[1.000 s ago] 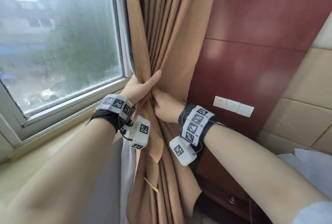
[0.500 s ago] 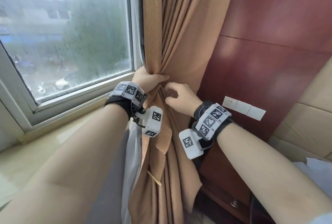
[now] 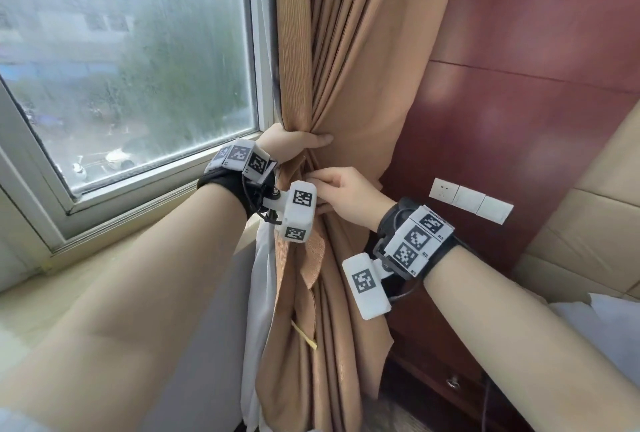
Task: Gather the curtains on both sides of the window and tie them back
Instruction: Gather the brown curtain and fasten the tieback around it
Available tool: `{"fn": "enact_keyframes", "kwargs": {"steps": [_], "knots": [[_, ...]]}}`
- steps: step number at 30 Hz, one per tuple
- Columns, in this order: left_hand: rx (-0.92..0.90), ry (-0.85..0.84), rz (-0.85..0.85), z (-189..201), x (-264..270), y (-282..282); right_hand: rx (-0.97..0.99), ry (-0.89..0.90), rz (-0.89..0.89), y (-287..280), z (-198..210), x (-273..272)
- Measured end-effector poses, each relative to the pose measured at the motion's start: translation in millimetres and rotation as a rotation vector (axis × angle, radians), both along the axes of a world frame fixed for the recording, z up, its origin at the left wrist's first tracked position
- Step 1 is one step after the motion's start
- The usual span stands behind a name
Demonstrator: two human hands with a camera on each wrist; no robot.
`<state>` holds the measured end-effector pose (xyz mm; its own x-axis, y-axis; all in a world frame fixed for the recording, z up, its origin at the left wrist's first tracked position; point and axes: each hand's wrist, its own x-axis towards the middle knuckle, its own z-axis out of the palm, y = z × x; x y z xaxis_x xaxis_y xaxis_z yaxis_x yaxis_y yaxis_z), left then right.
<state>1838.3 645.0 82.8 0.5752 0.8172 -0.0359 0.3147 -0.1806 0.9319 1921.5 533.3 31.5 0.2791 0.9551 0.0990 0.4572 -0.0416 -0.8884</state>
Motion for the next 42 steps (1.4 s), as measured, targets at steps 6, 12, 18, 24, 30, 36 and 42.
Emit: {"fn": "enact_keyframes", "kwargs": {"steps": [6, 12, 18, 24, 30, 36, 42], "knots": [[0.017, 0.005, 0.005, 2, -4, -2, -0.009, 0.472, 0.047, 2, 1, -20], [-0.016, -0.007, -0.028, -1, -7, 1, 0.066, 0.293, -0.064, 9, 1, -33], [-0.005, -0.044, -0.062, 0, -11, 2, 0.142, 0.183, -0.115, 7, 1, -31], [-0.035, -0.065, -0.096, -3, -11, 7, 0.21, 0.082, -0.207, 1, 14, -14], [-0.071, -0.083, -0.127, -1, -12, 9, 0.265, -0.102, -0.181, -10, 24, -2], [-0.105, -0.111, -0.085, 0, -13, 6, 0.088, -0.46, -0.12, -17, 38, 39], [-0.127, -0.091, 0.029, 1, -12, 12, -0.035, -0.517, -0.179, -25, 18, 87]]}}
